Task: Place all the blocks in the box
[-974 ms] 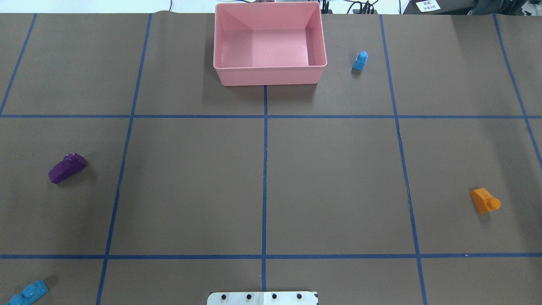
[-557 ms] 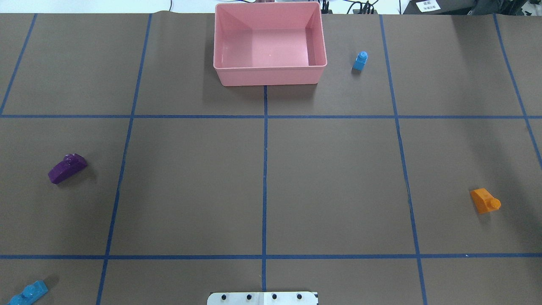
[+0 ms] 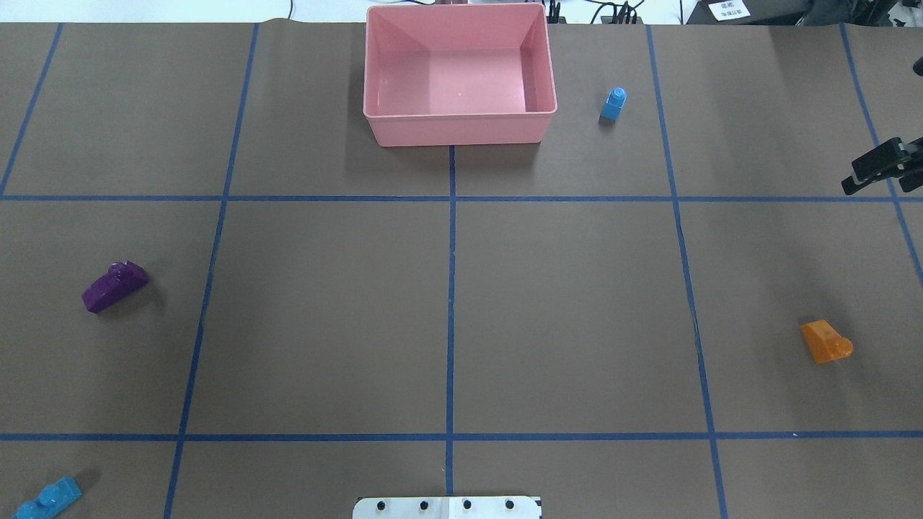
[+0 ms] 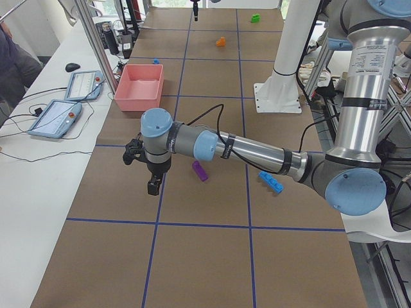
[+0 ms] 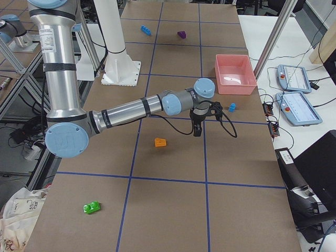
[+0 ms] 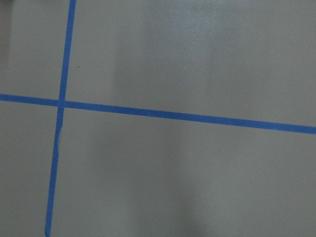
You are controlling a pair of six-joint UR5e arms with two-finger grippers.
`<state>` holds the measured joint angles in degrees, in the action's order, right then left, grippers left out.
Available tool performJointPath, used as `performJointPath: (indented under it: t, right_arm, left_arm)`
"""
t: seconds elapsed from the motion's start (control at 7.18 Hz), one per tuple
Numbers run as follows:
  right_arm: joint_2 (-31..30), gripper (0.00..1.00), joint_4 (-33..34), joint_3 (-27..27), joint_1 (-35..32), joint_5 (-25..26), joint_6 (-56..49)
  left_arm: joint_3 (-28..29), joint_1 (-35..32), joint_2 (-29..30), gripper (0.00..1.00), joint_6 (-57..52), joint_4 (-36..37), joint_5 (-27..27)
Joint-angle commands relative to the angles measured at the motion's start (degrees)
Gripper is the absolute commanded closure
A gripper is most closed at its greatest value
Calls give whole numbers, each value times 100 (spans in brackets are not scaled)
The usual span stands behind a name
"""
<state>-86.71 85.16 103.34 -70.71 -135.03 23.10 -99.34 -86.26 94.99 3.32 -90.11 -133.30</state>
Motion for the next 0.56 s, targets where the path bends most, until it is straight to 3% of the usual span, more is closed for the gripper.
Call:
performJointPath:
  t: [0.0, 0.42]
  right_arm:
    - [-598, 0, -1303, 19, 679, 441, 903]
    - [-996, 0, -1599, 98, 1348, 451, 1126]
  left_arm:
    - [-6, 214, 29, 0, 335, -68, -3]
    - [-32, 206, 20, 0, 336, -94, -3]
